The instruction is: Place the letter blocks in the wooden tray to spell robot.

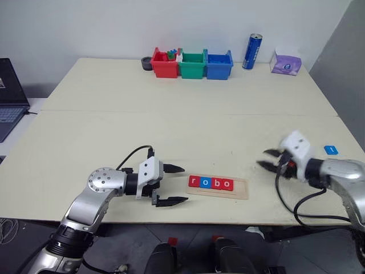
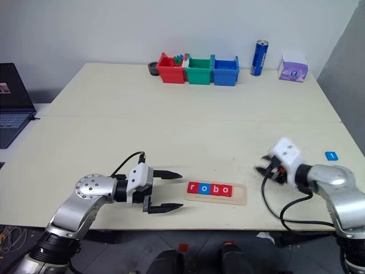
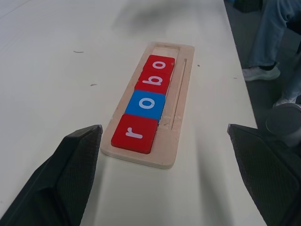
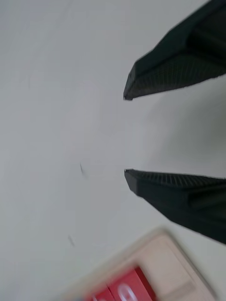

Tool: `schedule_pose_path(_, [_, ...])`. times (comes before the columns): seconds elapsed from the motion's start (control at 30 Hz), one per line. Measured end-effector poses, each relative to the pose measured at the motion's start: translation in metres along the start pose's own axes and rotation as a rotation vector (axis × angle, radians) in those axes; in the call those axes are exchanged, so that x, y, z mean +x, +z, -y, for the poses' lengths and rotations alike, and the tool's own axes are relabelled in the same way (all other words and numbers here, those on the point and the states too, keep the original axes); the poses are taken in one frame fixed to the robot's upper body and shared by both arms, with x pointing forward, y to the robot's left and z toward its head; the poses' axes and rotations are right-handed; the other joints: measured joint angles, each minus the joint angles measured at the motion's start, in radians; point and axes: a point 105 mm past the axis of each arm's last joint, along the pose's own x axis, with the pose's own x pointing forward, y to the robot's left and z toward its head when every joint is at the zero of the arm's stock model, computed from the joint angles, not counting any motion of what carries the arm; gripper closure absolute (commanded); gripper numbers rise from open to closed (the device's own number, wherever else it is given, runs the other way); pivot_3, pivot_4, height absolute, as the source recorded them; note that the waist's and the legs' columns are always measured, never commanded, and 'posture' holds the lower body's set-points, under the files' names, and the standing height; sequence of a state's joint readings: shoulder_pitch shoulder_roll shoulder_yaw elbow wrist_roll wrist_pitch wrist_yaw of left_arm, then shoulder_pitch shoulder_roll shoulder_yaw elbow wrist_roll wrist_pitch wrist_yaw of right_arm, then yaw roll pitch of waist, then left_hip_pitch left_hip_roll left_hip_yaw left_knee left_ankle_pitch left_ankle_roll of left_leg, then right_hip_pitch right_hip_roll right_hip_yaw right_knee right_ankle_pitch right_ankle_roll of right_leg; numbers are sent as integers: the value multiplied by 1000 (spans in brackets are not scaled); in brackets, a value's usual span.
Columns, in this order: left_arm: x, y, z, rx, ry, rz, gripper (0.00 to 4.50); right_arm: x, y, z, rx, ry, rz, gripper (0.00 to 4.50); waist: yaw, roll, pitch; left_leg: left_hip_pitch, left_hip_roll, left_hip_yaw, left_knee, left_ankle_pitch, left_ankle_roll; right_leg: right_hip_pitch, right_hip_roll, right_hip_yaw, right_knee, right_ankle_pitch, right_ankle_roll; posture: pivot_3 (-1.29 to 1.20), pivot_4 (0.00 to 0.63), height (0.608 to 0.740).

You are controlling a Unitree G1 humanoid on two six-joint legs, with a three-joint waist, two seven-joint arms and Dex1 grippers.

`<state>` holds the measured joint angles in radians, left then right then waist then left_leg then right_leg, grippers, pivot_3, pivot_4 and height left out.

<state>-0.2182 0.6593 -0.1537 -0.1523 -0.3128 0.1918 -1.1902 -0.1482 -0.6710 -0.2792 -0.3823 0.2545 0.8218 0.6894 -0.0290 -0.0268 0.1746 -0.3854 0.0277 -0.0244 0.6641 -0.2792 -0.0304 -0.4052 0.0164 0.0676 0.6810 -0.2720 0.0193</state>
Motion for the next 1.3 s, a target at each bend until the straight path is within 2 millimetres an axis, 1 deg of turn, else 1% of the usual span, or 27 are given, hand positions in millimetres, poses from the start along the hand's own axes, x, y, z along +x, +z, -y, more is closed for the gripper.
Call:
schedule_pose_path(0.1, [0,1,0,1,-3,2,0,-8,-20,30,117,-189,0,17,-1,0,0,1,0,1,0,0,0,0,0,1,0,0,0,0,150,740])
schedule_pose_path(0.17, [1,4,-2,13,-5,7,0,-14,-27,51,139,-303,3,17,-1,1,0,1,-1,2,0,0,0,0,0,2,0,-1,1,0,150,740])
schedule_pose_path(0.27, [3,8,-3,27,-23,14,0,-16,-31,85,121,-442,-7,17,-7,1,0,2,-1,5,0,0,0,0,0,4,0,0,3,0,150,740])
schedule_pose_path(0.33, [4,7,-4,26,-27,14,0,-15,-33,105,125,-487,-24,17,-10,1,0,3,-1,7,0,0,0,0,1,4,0,1,1,0,150,740])
schedule_pose_path(0.43, [5,5,-5,14,-31,15,0,-7,-37,130,146,-510,-77,17,-13,2,0,3,-1,7,0,0,0,0,2,4,0,1,0,0,150,740])
schedule_pose_path(0.5, [5,4,-5,9,-39,13,0,-4,-41,142,177,-517,-98,17,-13,2,0,3,-1,7,-1,0,0,0,2,4,0,1,0,0,150,740])
schedule_pose_path(0.63, [5,5,-5,19,-42,18,0,5,-50,157,266,-528,-143,17,-15,2,0,3,-1,7,-1,0,0,0,2,5,0,1,0,0,150,740])
schedule_pose_path(0.7, [5,5,-5,22,-42,19,0,7,-56,160,306,-528,-174,17,-15,2,0,2,-1,7,-1,0,0,0,1,5,0,1,0,0,150,740])
schedule_pose_path(0.8, [5,5,-5,23,-42,19,0,11,-63,160,353,-519,-204,17,-16,2,0,2,-1,7,-1,0,0,0,0,5,0,1,0,0,150,740])
schedule_pose_path(0.87, [5,5,-5,23,-42,19,0,11,-72,159,366,-521,-233,17,-17,2,0,2,-1,7,-1,0,0,0,0,5,-1,1,0,0,150,740])
schedule_pose_path(1.07, [5,5,-5,23,-42,18,0,12,-76,161,389,-529,-228,17,-21,2,0,2,-1,7,-1,0,0,0,0,5,0,1,0,0,150,740])
schedule_pose_path(1.17, [5,5,-5,23,-41,18,0,12,-77,162,403,-536,-224,608,-21,2,0,2,-1,7,-1,0,0,0,0,5,0,1,0,0,150,740])
schedule_pose_path(1.23, [5,5,-5,23,-41,17,0,12,-77,162,400,-540,-221,1245,-20,2,0,2,-1,7,-1,0,0,0,0,5,0,1,0,0,150,740])
schedule_pose_path(1.3, [5,4,-5,24,-42,17,0,11,-78,164,393,-556,-218,1245,-20,2,0,2,-1,7,-1,0,0,0,0,5,0,1,0,0,150,740])
